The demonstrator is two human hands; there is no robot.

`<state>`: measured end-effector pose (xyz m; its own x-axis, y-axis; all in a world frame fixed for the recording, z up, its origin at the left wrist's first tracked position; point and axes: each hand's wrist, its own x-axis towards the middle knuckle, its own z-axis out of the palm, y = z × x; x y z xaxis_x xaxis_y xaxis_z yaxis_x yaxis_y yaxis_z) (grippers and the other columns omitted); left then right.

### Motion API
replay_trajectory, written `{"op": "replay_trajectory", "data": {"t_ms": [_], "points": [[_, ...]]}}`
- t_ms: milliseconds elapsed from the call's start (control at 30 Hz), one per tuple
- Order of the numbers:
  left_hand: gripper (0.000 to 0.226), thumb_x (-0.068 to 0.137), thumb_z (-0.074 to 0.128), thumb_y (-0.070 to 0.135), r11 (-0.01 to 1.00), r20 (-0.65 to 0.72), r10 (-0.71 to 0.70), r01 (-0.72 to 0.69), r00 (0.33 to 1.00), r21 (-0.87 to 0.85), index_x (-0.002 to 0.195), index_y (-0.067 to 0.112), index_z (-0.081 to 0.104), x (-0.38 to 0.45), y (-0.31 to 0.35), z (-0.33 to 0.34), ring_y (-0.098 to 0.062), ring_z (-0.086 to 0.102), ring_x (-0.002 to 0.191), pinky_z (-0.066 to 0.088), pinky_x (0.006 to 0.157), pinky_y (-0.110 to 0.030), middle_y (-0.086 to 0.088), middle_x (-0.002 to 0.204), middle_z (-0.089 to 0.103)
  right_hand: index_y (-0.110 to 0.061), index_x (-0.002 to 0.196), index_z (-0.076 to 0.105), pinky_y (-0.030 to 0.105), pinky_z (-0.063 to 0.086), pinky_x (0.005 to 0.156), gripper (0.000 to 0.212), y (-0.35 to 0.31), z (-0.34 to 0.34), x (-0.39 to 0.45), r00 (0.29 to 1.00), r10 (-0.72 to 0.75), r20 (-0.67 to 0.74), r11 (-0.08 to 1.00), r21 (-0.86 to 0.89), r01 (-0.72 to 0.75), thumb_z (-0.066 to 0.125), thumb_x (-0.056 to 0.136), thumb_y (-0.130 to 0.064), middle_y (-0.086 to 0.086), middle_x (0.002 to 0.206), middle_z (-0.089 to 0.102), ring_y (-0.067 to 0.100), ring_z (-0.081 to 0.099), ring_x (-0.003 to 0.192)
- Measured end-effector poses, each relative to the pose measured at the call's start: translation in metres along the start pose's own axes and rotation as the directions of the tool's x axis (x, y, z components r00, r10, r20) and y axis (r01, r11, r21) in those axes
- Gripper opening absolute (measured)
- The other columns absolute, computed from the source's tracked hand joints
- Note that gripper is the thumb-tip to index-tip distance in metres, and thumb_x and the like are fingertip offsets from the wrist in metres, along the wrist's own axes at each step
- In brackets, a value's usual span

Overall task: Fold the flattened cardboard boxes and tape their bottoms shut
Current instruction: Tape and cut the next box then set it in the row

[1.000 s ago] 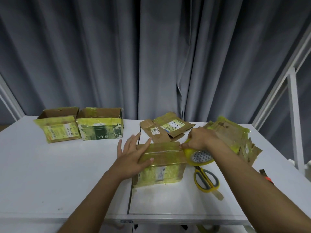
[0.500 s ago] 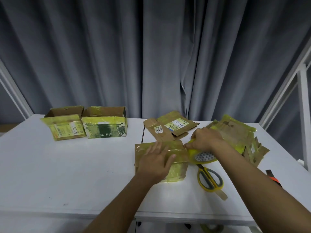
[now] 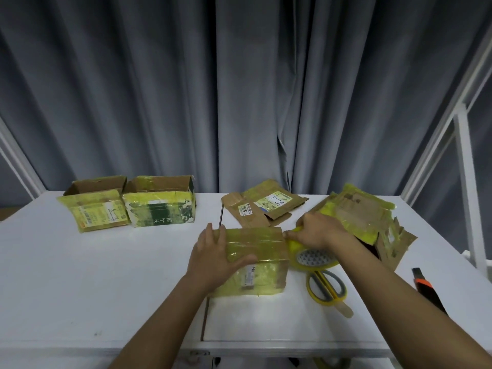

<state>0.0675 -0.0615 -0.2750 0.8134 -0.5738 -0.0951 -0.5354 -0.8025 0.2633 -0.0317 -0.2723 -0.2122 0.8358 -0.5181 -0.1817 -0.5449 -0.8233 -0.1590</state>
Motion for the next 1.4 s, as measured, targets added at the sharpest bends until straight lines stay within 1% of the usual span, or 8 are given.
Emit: {"op": "replay_trajectory", "data": {"t_ms": [167, 300, 433, 733, 1067, 1133, 1267, 1400], "points": [[0.121, 0.044, -0.012, 0.096, 0.966, -0.051, 0.161, -0.147, 0.986, 0.210, 0.146, 0.041, 0.023, 0.021, -0.013, -0.025, -0.026, 0.018, 0.132, 0.016, 0.109, -0.040, -0.003, 0.145, 0.020, -0.033, 0.109, 0.064, 0.031, 0.039, 0.095, 0.035, 0.015, 0.006, -0.014, 0.995, -0.014, 0.100, 0.924, 0.382, -0.025, 0.048, 0.090, -0.057, -0.001, 0.133, 0.046, 0.017, 0.048, 0.113], [0.068, 0.083, 0.036, 0.070, 0.974, -0.024, 0.131, -0.124, 0.991, 0.191, 0.145, 0.040, 0.029, 0.043, -0.018, -0.033, -0.031, 0.036, 0.121, 0.033, 0.099, -0.040, -0.011, 0.128, 0.036, -0.025, 0.116, 0.062, 0.007, 0.041, 0.076, 0.028, 0.017, 0.016, -0.036, 0.979, -0.155, 0.132, 0.662, 0.750, 0.004, 0.050, 0.094, -0.011, -0.012, 0.108, 0.054, 0.003, 0.051, 0.091], [0.040, 0.099, 0.043, 0.032, 0.993, -0.136, 0.087, -0.097, 0.987, -0.065, 0.138, 0.022, 0.040, 0.050, -0.010, -0.021, -0.035, 0.057, 0.104, 0.045, 0.080, -0.037, -0.016, 0.117, 0.058, -0.024, 0.122, 0.061, 0.045, 0.048, 0.100, 0.037, 0.006, 0.053, -0.042, 0.961, -0.239, 0.136, 0.277, 0.959, -0.066, 0.059, 0.090, -0.005, 0.017, 0.121, 0.064, 0.031, 0.064, 0.107], [0.019, 0.099, 0.045, 0.025, 0.662, -0.141, 0.032, -0.127, 0.989, -0.739, 0.115, 0.021, 0.055, 0.007, -0.009, -0.007, -0.014, 0.059, 0.097, 0.049, 0.089, -0.030, 0.001, 0.115, 0.058, -0.031, 0.119, 0.060, 0.045, 0.050, 0.092, 0.040, -0.043, 0.101, -0.057, 0.989, -0.148, -0.009, -0.096, 0.995, -0.006, 0.072, 0.084, -0.017, 0.023, 0.112, 0.065, 0.030, 0.064, 0.099], [0.053, 0.090, 0.043, 0.060, 0.635, 0.084, -0.079, 0.115, 0.993, -0.764, 0.092, 0.010, 0.060, -0.043, -0.013, 0.001, -0.017, 0.058, 0.086, 0.046, 0.088, -0.038, -0.001, 0.089, 0.062, -0.025, 0.132, 0.050, 0.026, 0.052, 0.077, 0.038, -0.082, 0.109, -0.065, 0.979, -0.200, -0.030, -0.130, 0.991, 0.003, 0.045, 0.099, -0.008, 0.004, 0.108, 0.067, 0.014, 0.066, 0.093], [0.042, 0.092, 0.047, 0.052, 0.569, 0.099, -0.083, 0.129, 0.992, -0.812, 0.090, 0.013, 0.063, -0.042, -0.014, 0.003, -0.018, 0.060, 0.092, 0.046, 0.091, -0.039, -0.002, 0.093, 0.064, -0.028, 0.131, 0.050, 0.026, 0.053, 0.083, 0.040, -0.075, 0.103, -0.065, 0.961, -0.275, -0.032, 0.023, 0.999, 0.039, 0.043, 0.099, -0.006, 0.001, 0.109, 0.067, 0.011, 0.066, 0.095], [0.038, 0.093, 0.049, 0.047, 0.528, 0.101, -0.103, 0.140, 0.990, -0.838, 0.088, 0.012, 0.063, -0.042, -0.023, 0.009, -0.025, 0.060, 0.099, 0.045, 0.098, -0.045, -0.005, 0.093, 0.063, -0.026, 0.132, 0.053, 0.021, 0.037, 0.096, 0.056, -0.052, 0.091, -0.042, 0.889, -0.271, -0.368, 0.743, 0.507, 0.436, 0.047, 0.086, 0.004, 0.001, 0.125, 0.057, 0.021, 0.048, 0.119], [0.033, 0.095, 0.049, 0.042, 0.496, 0.102, -0.097, 0.137, 0.990, -0.857, 0.081, 0.014, 0.060, -0.044, -0.027, 0.008, -0.023, 0.057, 0.084, 0.045, 0.085, -0.037, -0.003, 0.081, 0.058, -0.027, 0.151, 0.025, 0.036, 0.001, 0.118, 0.082, -0.055, 0.082, -0.001, 0.757, -0.610, -0.236, 0.785, -0.049, 0.617, 0.061, 0.079, -0.009, -0.003, 0.161, 0.011, 0.019, 0.002, 0.148]]}}
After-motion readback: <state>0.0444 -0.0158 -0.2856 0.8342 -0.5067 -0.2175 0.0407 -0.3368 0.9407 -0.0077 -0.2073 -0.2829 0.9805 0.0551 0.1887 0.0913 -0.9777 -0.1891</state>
